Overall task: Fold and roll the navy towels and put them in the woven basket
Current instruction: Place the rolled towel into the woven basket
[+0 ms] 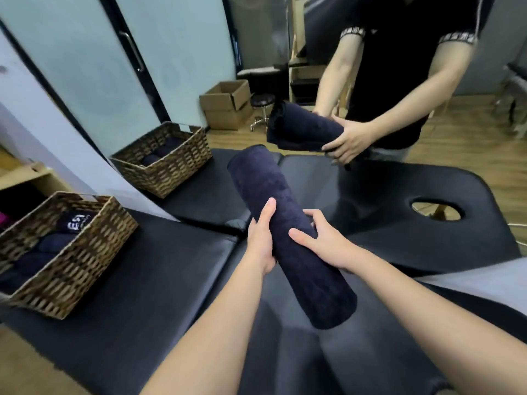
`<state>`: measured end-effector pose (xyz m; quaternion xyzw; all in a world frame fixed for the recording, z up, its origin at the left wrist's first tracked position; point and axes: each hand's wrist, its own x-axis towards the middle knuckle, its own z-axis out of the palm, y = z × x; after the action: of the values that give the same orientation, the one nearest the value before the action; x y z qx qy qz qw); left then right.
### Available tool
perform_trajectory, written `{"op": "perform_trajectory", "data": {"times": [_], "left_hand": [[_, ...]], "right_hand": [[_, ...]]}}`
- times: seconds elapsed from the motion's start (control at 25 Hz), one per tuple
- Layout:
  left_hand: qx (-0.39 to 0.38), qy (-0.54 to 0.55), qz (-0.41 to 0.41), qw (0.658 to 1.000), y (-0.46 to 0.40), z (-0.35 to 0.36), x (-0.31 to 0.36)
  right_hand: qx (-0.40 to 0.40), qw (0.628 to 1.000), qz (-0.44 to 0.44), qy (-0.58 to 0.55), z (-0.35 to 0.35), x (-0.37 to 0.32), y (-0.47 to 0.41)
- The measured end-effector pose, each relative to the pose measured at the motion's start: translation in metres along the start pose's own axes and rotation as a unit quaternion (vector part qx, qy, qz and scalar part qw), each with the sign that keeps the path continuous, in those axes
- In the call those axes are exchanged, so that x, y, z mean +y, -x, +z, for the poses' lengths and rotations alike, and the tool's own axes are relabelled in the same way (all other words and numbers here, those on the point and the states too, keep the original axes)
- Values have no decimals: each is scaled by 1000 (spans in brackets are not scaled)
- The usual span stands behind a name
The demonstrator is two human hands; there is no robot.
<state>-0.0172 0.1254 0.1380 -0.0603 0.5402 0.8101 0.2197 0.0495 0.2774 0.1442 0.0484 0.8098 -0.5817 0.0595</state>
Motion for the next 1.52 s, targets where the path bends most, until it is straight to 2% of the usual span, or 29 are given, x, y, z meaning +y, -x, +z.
{"op": "perform_trajectory", "data": {"times": [0.16, 0.36, 0.48, 0.68, 0.84, 1.12, 1.52], "left_hand": [[-17, -27, 59, 998, 26, 6, 58], [12, -36, 158, 987, 70, -12, 129], [3, -65, 223, 973, 108, -36, 171], [5, -85, 277, 957, 173, -108, 234], [60, -101, 302, 946, 225, -196, 276], [200, -99, 277, 935, 296, -337, 295], [281, -63, 218, 932, 304, -470, 278]], "right_hand": [[-18, 997, -47, -63, 1, -62, -3], [7, 991, -136, -13, 31, -133, 1], [10, 982, -190, -6, 63, -176, 14], [26, 963, -269, -19, 150, -244, 36], [21, 951, -306, -37, 255, -290, 44], [-55, 947, -311, -55, 414, -320, 58], [-159, 954, -252, -27, 543, -304, 16]]}}
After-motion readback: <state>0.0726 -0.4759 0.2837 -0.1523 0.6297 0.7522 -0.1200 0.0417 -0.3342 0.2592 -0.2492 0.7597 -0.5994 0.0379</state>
